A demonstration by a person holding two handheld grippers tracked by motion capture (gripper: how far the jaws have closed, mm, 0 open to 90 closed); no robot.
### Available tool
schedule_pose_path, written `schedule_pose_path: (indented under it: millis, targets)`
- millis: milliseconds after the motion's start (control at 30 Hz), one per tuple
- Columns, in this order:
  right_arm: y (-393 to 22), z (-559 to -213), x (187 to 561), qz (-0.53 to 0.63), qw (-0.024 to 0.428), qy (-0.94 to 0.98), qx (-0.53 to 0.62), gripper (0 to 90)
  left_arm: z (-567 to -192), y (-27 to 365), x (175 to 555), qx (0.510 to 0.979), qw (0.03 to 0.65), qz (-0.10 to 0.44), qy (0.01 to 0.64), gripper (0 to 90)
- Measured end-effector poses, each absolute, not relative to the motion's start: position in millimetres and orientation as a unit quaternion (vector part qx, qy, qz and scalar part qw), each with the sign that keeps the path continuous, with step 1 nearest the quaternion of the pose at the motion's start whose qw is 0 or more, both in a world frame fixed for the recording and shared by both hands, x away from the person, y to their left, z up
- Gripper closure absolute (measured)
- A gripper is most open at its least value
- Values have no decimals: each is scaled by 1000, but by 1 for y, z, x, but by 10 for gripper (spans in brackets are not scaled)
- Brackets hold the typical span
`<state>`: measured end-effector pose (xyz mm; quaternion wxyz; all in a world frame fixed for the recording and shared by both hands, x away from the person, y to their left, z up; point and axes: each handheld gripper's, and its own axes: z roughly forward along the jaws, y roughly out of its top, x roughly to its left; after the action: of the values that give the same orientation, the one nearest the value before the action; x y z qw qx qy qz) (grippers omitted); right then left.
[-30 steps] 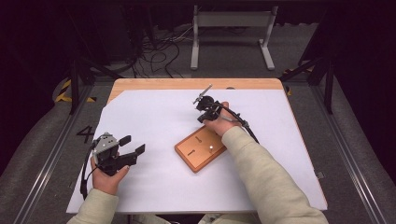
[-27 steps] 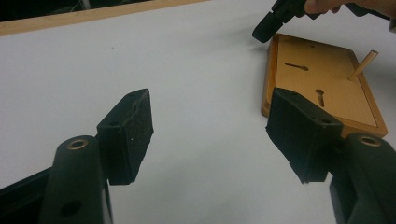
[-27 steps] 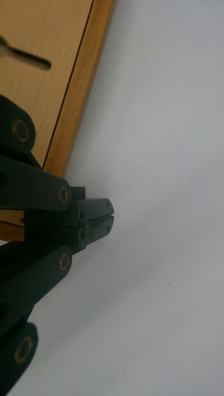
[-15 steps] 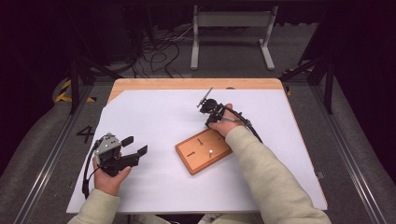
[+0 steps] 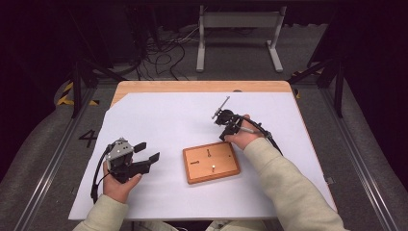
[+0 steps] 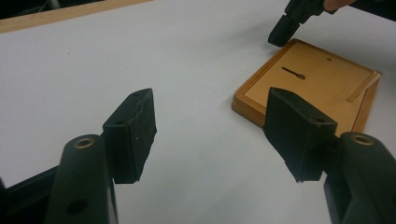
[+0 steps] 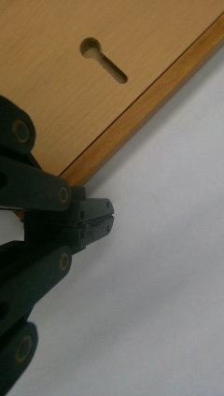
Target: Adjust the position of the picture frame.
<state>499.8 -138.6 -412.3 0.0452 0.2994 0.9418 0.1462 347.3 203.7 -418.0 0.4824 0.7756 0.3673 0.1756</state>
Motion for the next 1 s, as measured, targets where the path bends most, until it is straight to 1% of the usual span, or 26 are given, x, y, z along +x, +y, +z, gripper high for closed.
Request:
schedule_pose_path:
  millis: [33,100,133,167,200,233,267,300,333,367,567,633,667,700,733,867,900,933,1000]
  targets:
    - [-143,-410,496,166,57,939,296,900,-418,202,347,777,483,173,364,374]
    - [-149,-404,490,206,100,928,295,900,-417,200,346,782,483,169,357,401]
    - [-154,-399,485,233,114,918,298,900,-416,197,345,786,487,156,347,440]
    - [-154,-399,485,233,114,918,298,900,-416,197,345,786,487,156,347,493]
    - [-162,-391,476,268,125,907,300,900,-415,195,344,791,491,144,335,558]
    - [-165,-387,472,279,127,903,301,900,-414,193,343,796,490,139,327,615]
    - [-170,-383,465,292,129,899,300,900,-413,187,342,809,489,118,304,689]
    - [-173,-381,461,300,130,897,299,900,-413,183,341,817,486,111,289,749]
    - [-177,-379,455,307,133,894,299,900,-413,179,340,826,482,102,274,834]
    - [-181,-377,450,315,137,891,297,900,-413,175,340,834,476,94,262,890]
    - [-201,-376,424,350,139,876,300,900,-414,148,333,865,458,53,200,900]
    - [-211,-379,416,368,133,868,307,900,-414,145,332,868,455,48,193,900]
    - [-214,-380,415,363,131,870,307,900,-414,141,331,872,451,44,186,900]
    - [-218,-380,413,361,133,870,308,900,-416,134,330,878,445,28,174,900]
    - [-218,-380,413,361,133,870,308,900,-416,134,330,878,445,28,174,900]
    - [-231,-376,406,372,137,861,319,900,-425,116,333,902,408,-8,140,900]
    - [-231,-376,406,372,137,861,319,900,-425,116,333,902,408,-8,140,900]
    - [-237,-375,402,374,142,857,325,900,-430,107,334,915,384,-20,125,900]
    - [-240,-374,399,375,145,855,327,900,-433,102,335,923,366,-25,119,900]
